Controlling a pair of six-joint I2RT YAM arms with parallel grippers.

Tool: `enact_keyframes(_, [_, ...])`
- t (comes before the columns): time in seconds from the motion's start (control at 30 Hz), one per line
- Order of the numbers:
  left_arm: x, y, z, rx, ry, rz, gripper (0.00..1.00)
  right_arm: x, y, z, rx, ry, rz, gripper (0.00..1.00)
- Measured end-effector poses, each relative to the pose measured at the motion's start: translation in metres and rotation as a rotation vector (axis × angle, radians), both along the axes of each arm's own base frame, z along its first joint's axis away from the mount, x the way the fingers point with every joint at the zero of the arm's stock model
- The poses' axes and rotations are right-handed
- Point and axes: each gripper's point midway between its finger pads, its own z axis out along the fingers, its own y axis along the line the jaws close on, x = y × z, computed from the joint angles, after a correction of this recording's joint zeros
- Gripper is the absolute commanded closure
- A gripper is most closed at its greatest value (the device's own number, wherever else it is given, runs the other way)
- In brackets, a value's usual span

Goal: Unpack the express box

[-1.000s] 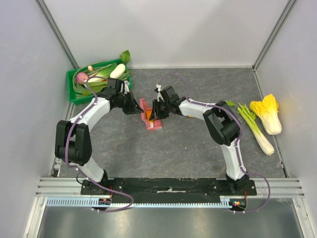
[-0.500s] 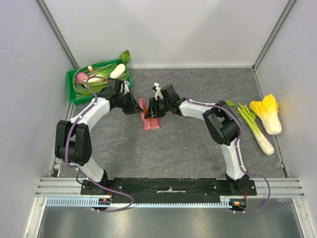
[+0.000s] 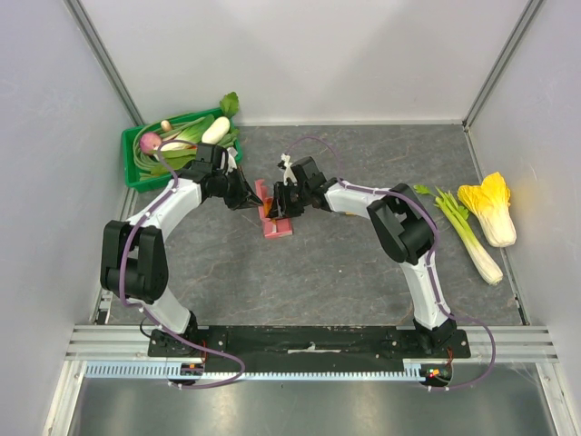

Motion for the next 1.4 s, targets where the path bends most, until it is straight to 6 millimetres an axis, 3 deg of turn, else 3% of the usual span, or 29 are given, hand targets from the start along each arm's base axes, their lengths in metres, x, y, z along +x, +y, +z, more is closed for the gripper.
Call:
enact_keyframes(0.07, [0.000, 0.000, 0.000, 0.000, 0.000, 0.000, 0.98, 0.000, -0.001, -0.002, -0.012, -0.004, 0.001, 0.62])
enact_keyframes(0.17, [0.000, 0.000, 0.000, 0.000, 0.000, 0.000, 0.98, 0.000, -0.002, -0.003, -0.025, -0.006, 0.001, 0.72])
enact_keyframes(0.3, [0.000, 0.001, -0.001, 0.004, 0.001, 0.002, 0.98, 0.003, 0.001, -0.001, -0.031, -0.020, -0.002, 0.94])
enact_keyframes(0.4, [0.000, 0.002, -0.002, 0.012, 0.001, 0.008, 0.98, 0.004, 0.002, 0.001, -0.034, -0.028, -0.006, 1.00])
enact_keyframes(0.77, [0.004, 0.013, -0.001, 0.083, -0.006, 0.024, 0.98, 0.010, -0.005, 0.010, -0.069, -0.076, -0.042, 1.00])
enact_keyframes(1.13, [0.004, 0.026, -0.005, 0.168, -0.018, 0.020, 0.97, 0.027, -0.019, 0.070, -0.024, -0.172, -0.103, 1.00])
enact_keyframes(1.4, [0.004, 0.034, -0.003, 0.218, -0.023, 0.015, 0.91, 0.035, -0.042, 0.090, 0.000, -0.187, -0.158, 0.99])
